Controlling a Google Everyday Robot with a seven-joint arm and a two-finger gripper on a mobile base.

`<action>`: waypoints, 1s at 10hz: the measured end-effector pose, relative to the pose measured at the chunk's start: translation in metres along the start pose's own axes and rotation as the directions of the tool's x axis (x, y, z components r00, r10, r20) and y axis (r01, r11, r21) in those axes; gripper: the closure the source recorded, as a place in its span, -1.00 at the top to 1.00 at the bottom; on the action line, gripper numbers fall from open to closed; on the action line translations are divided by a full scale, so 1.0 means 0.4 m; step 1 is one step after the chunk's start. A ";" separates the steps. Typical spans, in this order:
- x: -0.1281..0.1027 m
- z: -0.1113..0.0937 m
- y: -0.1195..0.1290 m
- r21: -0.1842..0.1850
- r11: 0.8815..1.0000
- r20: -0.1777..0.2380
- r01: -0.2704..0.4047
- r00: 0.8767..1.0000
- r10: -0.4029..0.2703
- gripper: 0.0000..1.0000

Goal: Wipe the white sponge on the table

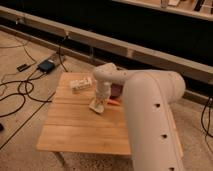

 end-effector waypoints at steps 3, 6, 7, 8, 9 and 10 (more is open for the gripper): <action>-0.021 0.000 0.101 -0.021 0.997 -0.009 0.081 0.997 -0.081 -0.89; 0.012 0.028 0.183 -0.045 0.987 -0.042 0.151 0.987 -0.153 -0.89; 0.035 0.042 0.198 -0.050 0.984 -0.060 0.172 0.983 -0.175 -0.89; 0.065 0.059 0.214 -0.054 0.979 -0.080 0.196 0.976 -0.200 -0.89; 0.089 0.070 0.228 -0.059 0.975 -0.094 0.216 0.971 -0.221 -0.89; 0.109 0.078 0.240 -0.063 0.971 -0.105 0.232 0.966 -0.238 -0.89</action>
